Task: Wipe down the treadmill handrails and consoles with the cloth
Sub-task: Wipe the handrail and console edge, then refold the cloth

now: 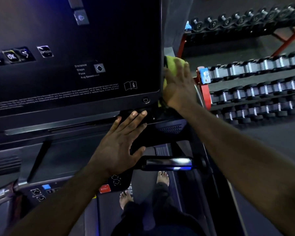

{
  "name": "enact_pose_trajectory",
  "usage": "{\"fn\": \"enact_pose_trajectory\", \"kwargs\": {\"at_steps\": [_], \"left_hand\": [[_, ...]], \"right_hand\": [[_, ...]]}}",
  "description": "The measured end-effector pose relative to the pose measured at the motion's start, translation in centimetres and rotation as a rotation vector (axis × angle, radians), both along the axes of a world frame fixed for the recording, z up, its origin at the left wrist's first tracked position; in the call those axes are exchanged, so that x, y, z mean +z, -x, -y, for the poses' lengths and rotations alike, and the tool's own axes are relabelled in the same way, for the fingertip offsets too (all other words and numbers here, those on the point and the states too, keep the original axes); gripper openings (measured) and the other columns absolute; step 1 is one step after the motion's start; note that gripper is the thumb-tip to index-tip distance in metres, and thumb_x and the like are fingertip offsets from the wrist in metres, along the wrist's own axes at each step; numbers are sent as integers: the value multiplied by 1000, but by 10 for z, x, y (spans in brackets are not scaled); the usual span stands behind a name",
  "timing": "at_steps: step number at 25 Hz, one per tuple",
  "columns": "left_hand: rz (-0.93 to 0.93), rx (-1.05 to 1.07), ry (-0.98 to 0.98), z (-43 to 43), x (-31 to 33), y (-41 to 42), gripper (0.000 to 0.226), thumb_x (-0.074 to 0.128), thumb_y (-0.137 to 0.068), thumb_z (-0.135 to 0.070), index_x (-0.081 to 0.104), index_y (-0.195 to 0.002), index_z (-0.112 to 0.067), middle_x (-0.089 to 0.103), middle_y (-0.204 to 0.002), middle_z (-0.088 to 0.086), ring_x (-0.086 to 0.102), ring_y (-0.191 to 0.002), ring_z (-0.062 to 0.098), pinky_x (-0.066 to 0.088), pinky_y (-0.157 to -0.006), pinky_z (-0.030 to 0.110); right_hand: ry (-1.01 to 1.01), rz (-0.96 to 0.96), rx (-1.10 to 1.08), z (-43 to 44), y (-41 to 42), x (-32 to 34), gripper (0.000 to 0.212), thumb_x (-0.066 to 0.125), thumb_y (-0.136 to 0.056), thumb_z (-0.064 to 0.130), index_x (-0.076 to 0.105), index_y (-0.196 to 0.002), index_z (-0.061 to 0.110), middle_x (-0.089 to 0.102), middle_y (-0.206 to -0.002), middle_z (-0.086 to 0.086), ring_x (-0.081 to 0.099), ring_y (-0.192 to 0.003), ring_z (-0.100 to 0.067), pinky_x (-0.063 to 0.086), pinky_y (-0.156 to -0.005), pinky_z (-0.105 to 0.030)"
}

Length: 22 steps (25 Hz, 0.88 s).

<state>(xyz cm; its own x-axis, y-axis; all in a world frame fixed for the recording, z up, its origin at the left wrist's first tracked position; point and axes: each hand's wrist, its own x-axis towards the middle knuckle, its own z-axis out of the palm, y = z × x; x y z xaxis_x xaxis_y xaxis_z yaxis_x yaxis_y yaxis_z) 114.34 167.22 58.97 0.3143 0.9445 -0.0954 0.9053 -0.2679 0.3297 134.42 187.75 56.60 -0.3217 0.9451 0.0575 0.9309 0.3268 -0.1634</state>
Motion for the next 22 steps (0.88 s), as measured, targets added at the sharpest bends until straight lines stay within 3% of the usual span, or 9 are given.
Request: {"fn": "enact_pose_trajectory", "kwargs": {"at_steps": [2,4,7,9,13,16,18,19,22], "left_hand": [[-7,2,-14,1,1,0,73,43,-98,-58,40,-161,-21,-7,-176,-15,-8,-162,8,5,-132,46],[-12,-2,-17,3,2,-1,72,45,-98,-57,44,-158,-18,-5,-176,-12,-7,-162,10,7,-131,48],[-11,-15,-10,2,4,-2,72,49,-100,-56,39,-161,-19,-8,-176,-13,-9,-162,10,4,-131,47],[3,-10,-13,3,4,-2,71,55,-100,-52,39,-162,-20,-6,-176,-13,-7,-162,9,4,-131,47],[-1,-3,-10,2,1,-2,69,57,-102,-48,38,-162,-21,-5,-176,-14,-5,-162,9,-1,-132,42],[-30,7,-30,3,3,-3,69,50,-101,-51,38,-162,-21,-6,-176,-14,-6,-162,10,-7,-131,36],[-38,6,-18,3,4,-3,68,52,-102,-50,38,-162,-22,-8,-176,-15,-8,-162,8,-6,-131,37],[-31,9,-12,3,5,-3,68,55,-101,-49,38,-162,-22,-9,-175,-16,-9,-161,7,-4,-132,39],[2,2,16,1,5,-2,71,62,-99,-48,38,-162,-24,-11,-174,-19,-11,-161,6,-1,-131,44]], "right_hand": [[-9,-20,70,33,18,-3,86,58,-85,47,26,-164,35,7,-175,-9,6,-161,-40,21,-127,-56],[-18,-98,101,84,-1,2,64,47,-96,41,39,-160,33,14,-175,-5,12,-161,-39,24,-128,-53],[-49,-32,272,133,-64,12,60,57,-98,32,45,-156,40,20,-174,-1,17,-160,-34,34,-123,-49],[-33,-24,245,113,-81,17,62,59,-96,34,44,-156,44,20,-173,0,20,-159,-33,36,-119,-49],[45,-104,37,22,-41,19,47,59,-97,45,52,-144,44,27,-168,-6,34,-150,-35,32,-122,-48],[241,-388,-162,-41,-48,20,41,60,-97,44,64,-138,37,57,-143,-8,61,-122,-30,50,-98,-29],[430,-683,-354,-43,-74,18,30,65,-97,42,73,-125,32,72,-118,-1,68,-105,-20,51,-80,-14],[515,-841,-405,-30,-88,17,27,66,-95,43,75,-117,30,75,-111,1,70,-105,-20,52,-83,-15],[626,-953,-569,38,-132,-10,42,62,-85,50,76,-117,26,77,-117,-6,69,-118,-31,52,-103,-41]]}}
